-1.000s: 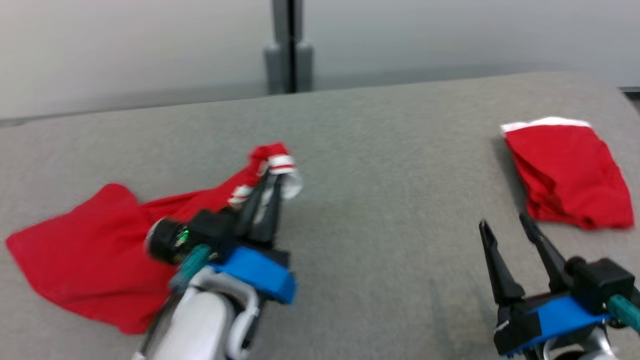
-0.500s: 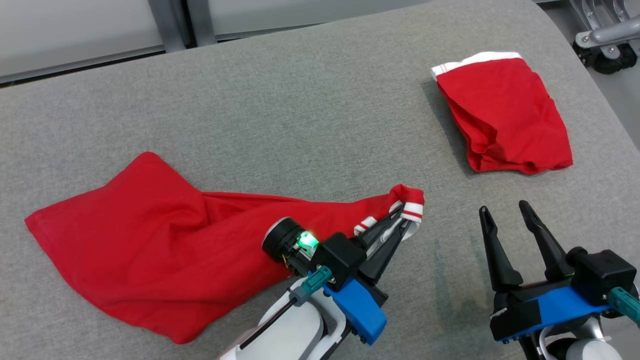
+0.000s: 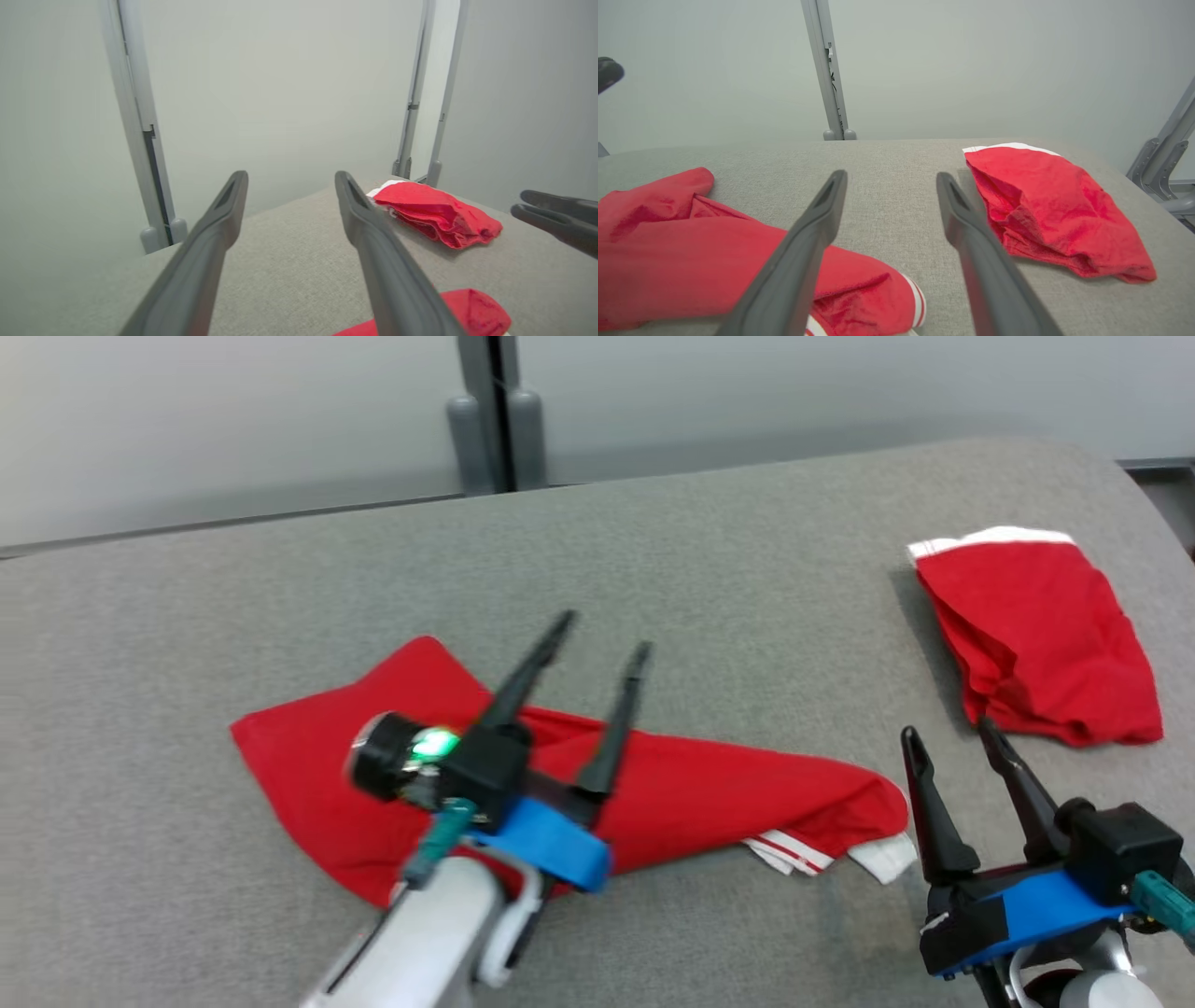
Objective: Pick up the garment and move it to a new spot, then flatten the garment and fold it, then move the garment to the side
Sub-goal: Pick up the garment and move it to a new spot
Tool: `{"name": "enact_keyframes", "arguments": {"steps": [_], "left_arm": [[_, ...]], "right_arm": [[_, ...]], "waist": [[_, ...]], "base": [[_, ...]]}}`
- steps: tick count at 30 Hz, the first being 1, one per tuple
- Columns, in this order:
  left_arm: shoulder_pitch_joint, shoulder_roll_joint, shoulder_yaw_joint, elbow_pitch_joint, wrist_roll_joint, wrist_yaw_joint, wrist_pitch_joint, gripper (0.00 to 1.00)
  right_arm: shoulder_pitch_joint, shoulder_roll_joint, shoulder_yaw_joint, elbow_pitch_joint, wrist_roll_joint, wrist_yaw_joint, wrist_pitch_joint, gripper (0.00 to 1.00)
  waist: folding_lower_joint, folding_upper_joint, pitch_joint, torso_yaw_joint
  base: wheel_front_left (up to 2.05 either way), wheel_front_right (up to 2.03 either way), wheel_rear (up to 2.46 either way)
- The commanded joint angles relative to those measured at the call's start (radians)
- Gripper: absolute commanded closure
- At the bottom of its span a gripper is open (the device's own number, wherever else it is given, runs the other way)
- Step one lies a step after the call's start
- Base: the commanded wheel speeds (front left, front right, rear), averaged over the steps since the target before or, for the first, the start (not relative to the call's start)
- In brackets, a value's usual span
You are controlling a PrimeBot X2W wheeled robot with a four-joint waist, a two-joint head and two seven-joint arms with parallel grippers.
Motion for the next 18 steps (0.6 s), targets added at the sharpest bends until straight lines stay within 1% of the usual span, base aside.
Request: {"name": "enact_keyframes", "arguments": {"steps": [1, 5, 8, 11, 15, 18], "left_arm": [[0.021, 0.017, 0.031, -0.007, -0.008, 0.012, -0.003, 0.00], [0.092, 0.071, 0.164, -0.048, -0.036, 0.053, -0.004, 0.00], [0.148, 0.107, 0.254, -0.063, -0.058, 0.068, -0.004, 0.00], [0.209, 0.135, 0.324, -0.062, -0.073, 0.075, -0.004, 0.00], [0.287, 0.176, 0.382, -0.053, -0.084, 0.075, -0.004, 0.00], [0.337, 0.201, 0.384, -0.046, -0.091, 0.056, -0.003, 0.00]], "right_arm": [[0.010, -0.004, 0.001, -0.005, -0.002, 0.000, 0.004, 0.00], [0.030, -0.012, 0.000, -0.017, -0.005, 0.000, 0.024, 0.00], [0.045, -0.016, -0.005, -0.025, -0.005, 0.000, 0.037, 0.00], [0.066, -0.016, -0.008, -0.025, -0.004, 0.000, 0.046, 0.00], [0.090, -0.014, -0.010, -0.023, -0.003, 0.000, 0.056, 0.00], [0.110, -0.015, -0.010, -0.020, 0.001, 0.000, 0.064, 0.00]], "waist": [[0.0002, -0.0001, -0.009, 0.012], [0.0002, -0.0001, -0.052, 0.060], [0.0002, -0.0001, -0.079, 0.095], [0.0002, -0.0001, -0.108, 0.124], [0.0002, -0.0001, -0.141, 0.143], [0.0002, -0.0001, -0.168, 0.147]], "base": [[0.00, 0.00, 0.00], [0.00, 0.00, 0.00], [0.00, 0.00, 0.00], [0.00, 0.00, 0.00], [0.00, 0.00, 0.00], [0.00, 0.00, 0.00]]}}
